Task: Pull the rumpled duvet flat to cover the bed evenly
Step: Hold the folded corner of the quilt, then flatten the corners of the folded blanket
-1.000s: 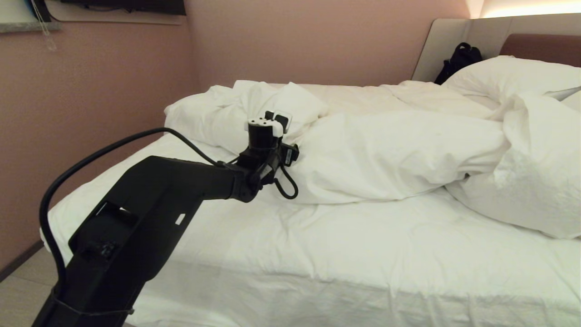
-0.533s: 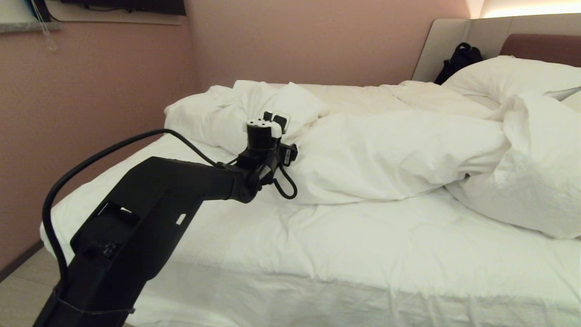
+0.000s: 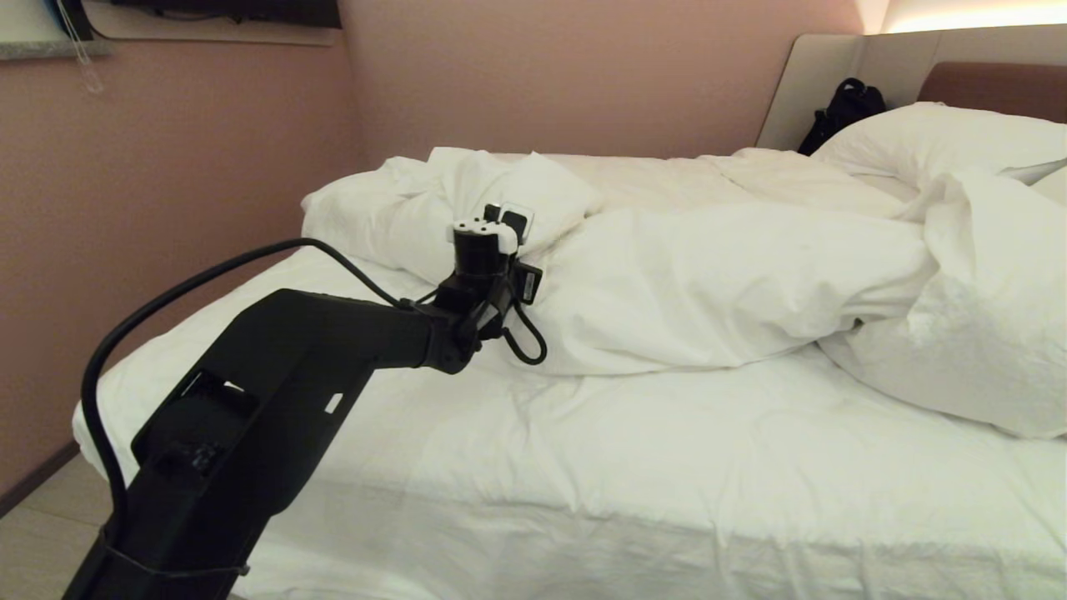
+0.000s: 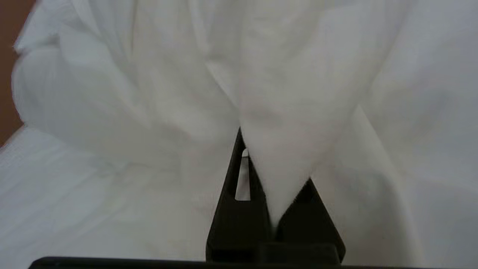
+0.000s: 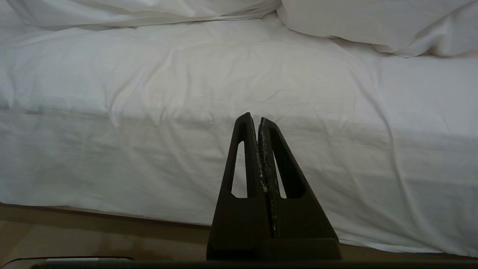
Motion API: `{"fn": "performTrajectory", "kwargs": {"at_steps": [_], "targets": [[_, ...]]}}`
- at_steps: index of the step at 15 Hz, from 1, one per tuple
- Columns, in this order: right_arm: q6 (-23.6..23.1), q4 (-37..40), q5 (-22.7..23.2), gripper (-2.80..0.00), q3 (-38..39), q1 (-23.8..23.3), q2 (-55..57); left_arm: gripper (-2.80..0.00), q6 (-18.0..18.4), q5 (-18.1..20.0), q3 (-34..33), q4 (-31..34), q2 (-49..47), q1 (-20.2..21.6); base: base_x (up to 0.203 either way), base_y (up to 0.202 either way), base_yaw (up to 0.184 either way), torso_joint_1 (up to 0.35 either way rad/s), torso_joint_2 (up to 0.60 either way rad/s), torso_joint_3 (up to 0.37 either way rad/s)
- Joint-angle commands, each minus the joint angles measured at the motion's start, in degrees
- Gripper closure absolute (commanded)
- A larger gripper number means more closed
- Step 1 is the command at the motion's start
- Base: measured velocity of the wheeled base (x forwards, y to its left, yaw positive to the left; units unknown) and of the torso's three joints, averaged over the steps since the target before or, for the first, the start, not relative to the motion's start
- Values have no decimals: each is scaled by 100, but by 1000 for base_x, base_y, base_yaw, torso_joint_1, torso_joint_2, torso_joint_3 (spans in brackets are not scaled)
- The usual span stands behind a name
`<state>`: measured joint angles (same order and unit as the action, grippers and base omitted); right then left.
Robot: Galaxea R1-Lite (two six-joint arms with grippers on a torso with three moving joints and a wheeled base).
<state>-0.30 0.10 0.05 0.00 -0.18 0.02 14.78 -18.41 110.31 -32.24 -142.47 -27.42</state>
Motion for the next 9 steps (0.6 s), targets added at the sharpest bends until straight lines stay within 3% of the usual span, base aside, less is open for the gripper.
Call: {"fn": "performTrajectory", "kwargs": {"at_steps": [1, 5, 9], "targets": [[-5, -1, 7, 0, 0, 1, -2, 0, -2, -5, -1, -118, 66, 46, 0, 0, 0, 0, 0, 0], [-5, -1, 13, 0, 0, 1, -2, 0, -70, -40, -10, -134, 176, 123, 0, 0, 0, 0, 0, 0], [-5, -1, 5, 0, 0, 1, -2, 0, -474, -49, -71, 230, 432, 111, 0, 0, 0, 0, 0, 0]]}}
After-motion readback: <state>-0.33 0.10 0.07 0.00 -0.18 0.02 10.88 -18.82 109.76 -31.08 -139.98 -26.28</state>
